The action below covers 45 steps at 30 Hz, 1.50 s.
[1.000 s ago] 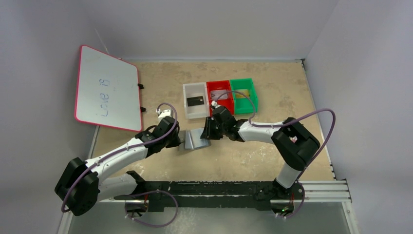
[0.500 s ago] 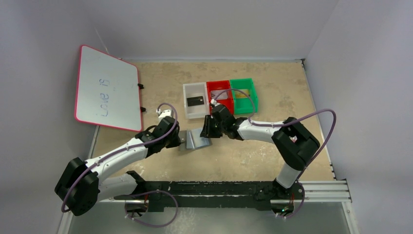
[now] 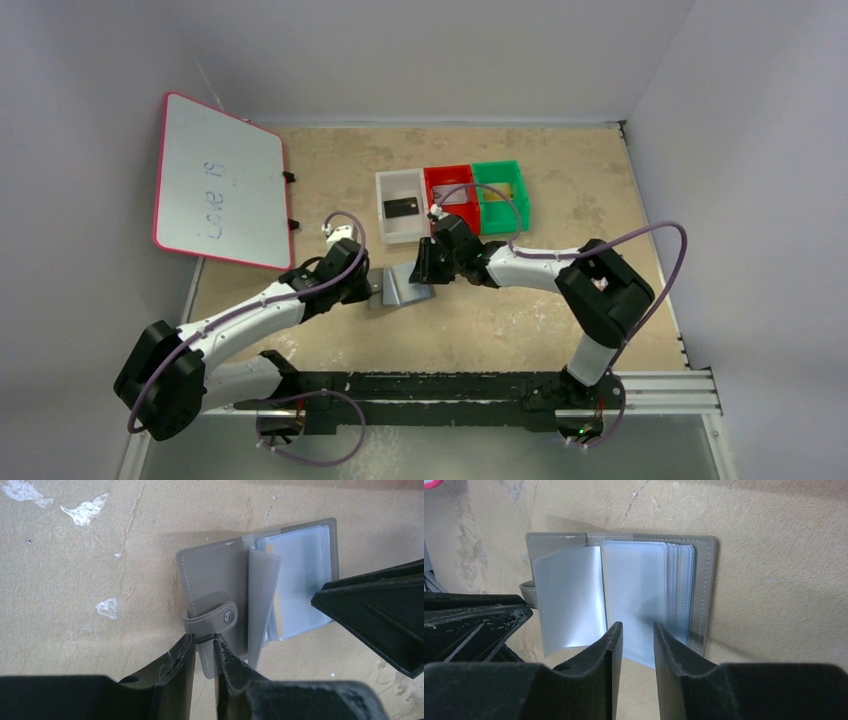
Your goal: Take the credit cards out of the card holder
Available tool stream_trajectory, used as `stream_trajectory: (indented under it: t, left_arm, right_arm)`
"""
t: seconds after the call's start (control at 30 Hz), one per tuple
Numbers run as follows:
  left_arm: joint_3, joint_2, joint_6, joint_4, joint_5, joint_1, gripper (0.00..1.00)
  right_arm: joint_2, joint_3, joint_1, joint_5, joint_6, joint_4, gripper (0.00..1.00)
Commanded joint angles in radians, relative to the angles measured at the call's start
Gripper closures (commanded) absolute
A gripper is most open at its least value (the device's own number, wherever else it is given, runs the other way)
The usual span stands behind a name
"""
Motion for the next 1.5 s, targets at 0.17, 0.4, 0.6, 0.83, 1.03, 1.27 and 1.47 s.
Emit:
stream_trajectory:
  t: [0.17, 0.4, 0.6, 0.83, 1.03, 1.27, 1.47]
  left_arm:
    - [0.003, 0.003, -0.002, 0.045, 0.012, 0.003, 0.81]
    - [0.005, 0.005, -0.001, 0.046, 0.012, 0.003, 0.81]
    - [0.003, 0.01, -0.003, 0.049, 0.014, 0.003, 0.81]
    - [0.006, 0.011, -0.003, 0.052, 0.018, 0.003, 0.81]
    - [0.013, 0.021, 0.001, 0.054, 0.025, 0.003, 0.81]
    - [0.022, 0.029, 0.008, 0.052, 0.027, 0.003, 0.81]
    - [0.018, 0.028, 0.006, 0.053, 0.024, 0.003, 0.81]
  right_arm:
    - [0.011, 0.036, -0.001, 0.006, -0.011, 0.017, 0.67]
    - [-0.042, 0.04, 0.0, 0.048, -0.021, -0.061, 0.65]
    - [-0.021, 0.041, 0.0, 0.047, -0.017, -0.063, 0.63]
    - [-0.01, 0.05, 0.0, 0.063, -0.023, -0.068, 0.62]
    - [-0.049, 0.083, 0.0, 0.059, -0.03, -0.096, 0.59]
    - [-0.014, 0.095, -0.001, 0.07, -0.028, -0.114, 0.59]
    - [0.003, 0.094, -0.001, 0.081, -0.025, -0.129, 0.59]
